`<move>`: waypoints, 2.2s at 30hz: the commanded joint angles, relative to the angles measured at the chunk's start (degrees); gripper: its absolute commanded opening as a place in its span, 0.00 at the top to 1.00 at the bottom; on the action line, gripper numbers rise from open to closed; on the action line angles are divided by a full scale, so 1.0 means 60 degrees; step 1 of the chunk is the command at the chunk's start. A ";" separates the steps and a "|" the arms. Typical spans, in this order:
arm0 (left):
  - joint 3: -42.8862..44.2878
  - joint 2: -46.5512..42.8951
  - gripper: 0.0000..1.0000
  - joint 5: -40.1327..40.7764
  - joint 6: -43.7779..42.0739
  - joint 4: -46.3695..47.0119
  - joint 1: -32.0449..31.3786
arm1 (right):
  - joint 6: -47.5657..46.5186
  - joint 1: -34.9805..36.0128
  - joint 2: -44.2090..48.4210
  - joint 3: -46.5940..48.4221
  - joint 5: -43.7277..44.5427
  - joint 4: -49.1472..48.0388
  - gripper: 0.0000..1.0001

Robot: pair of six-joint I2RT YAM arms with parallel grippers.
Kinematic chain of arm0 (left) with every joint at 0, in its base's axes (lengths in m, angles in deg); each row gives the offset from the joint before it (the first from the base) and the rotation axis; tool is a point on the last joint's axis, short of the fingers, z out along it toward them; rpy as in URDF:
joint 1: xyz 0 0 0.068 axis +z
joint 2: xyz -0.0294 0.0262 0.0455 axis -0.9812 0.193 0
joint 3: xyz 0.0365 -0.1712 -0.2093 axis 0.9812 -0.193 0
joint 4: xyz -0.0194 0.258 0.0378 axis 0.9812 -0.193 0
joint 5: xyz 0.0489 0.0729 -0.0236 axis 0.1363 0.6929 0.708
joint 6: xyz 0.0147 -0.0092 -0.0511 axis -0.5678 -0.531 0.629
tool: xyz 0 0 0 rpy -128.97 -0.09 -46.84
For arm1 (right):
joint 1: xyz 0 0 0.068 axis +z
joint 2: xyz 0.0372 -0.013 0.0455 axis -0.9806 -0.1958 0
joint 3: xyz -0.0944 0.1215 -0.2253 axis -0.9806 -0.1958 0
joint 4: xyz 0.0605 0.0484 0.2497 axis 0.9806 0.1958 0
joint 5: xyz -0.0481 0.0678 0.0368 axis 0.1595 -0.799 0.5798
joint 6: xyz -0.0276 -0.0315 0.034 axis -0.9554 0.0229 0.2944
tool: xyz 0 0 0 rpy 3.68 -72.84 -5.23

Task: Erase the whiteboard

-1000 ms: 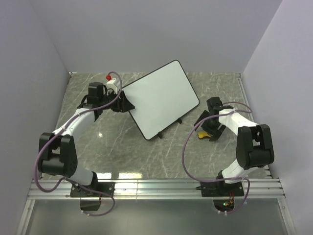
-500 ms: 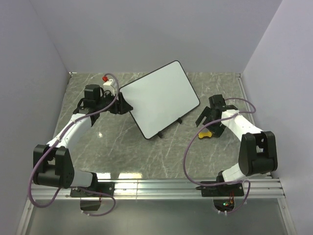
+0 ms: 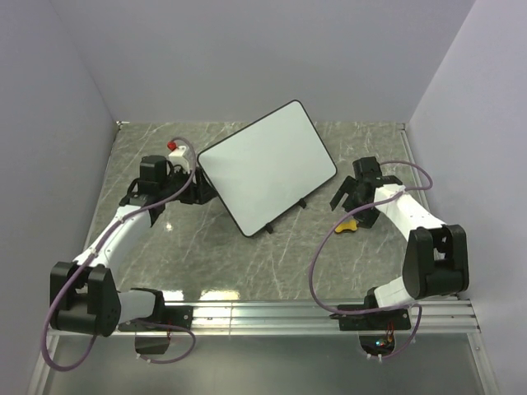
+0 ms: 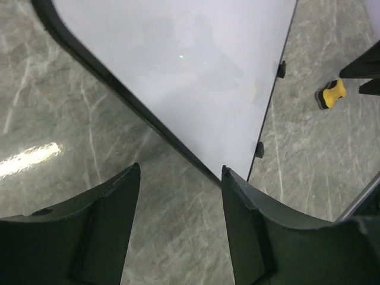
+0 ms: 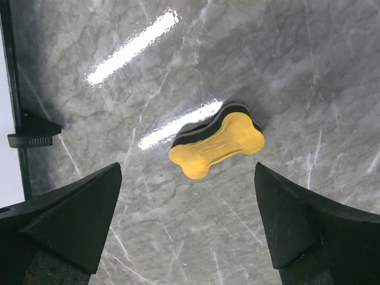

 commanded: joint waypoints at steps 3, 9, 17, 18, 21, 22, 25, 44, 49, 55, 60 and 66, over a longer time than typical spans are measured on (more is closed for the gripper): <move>-0.0322 -0.0678 0.37 0.0947 0.0108 -0.0470 -0.0020 | -0.0136 -0.0055 0.0455 0.0278 0.0239 -0.0034 0.00; -0.0864 -0.1761 0.35 0.2102 0.0532 -0.1289 -0.0049 | -0.0223 -0.0040 0.0674 0.0365 0.0064 -0.0078 0.00; 0.0350 -0.2787 0.13 0.4181 0.1557 -0.3163 -0.0034 | -0.0605 0.0442 0.1450 0.1565 -0.1693 -0.0122 0.00; 0.0496 -0.2904 0.11 0.4389 0.1936 -0.3312 -0.0034 | -0.0706 0.0530 0.1654 0.1784 -0.1913 -0.0078 0.00; 0.1185 -0.3285 0.01 0.4493 0.2465 -0.3840 -0.0034 | -0.0897 0.0897 0.2282 0.2780 -0.2442 0.0082 0.00; 0.1505 -0.3460 0.01 0.4493 0.2569 -0.3928 -0.0049 | -0.0941 0.1129 0.2489 0.3247 -0.2500 0.0113 0.00; 0.2121 -0.3637 0.01 0.4742 0.2877 -0.4309 -0.0049 | -0.1278 0.1439 0.3397 0.3864 -0.2589 0.0142 0.00; 0.2446 -0.3521 0.00 0.5167 0.2467 -0.3300 -0.0049 | -0.1572 0.1483 0.9126 0.0307 -0.1139 -0.0591 0.00; 0.2154 -0.3506 0.01 0.6001 0.2570 -0.2744 -0.0049 | -0.1790 0.1484 0.8995 0.0570 -0.1007 -0.0108 0.00; 0.1188 -0.3886 0.01 0.7510 0.2585 -0.1207 -0.0064 | -0.1982 0.1483 0.8966 0.0761 -0.0743 0.0069 0.00; -0.1402 -0.4734 0.01 0.8678 0.1124 0.2476 -0.0268 | -0.1704 0.1513 0.8892 0.0499 -0.0699 -0.0106 0.00; -0.3998 -0.4767 0.01 0.9401 -0.0799 0.5488 -0.0255 | -0.1732 0.1527 0.8819 0.0365 -0.0729 -0.0414 0.00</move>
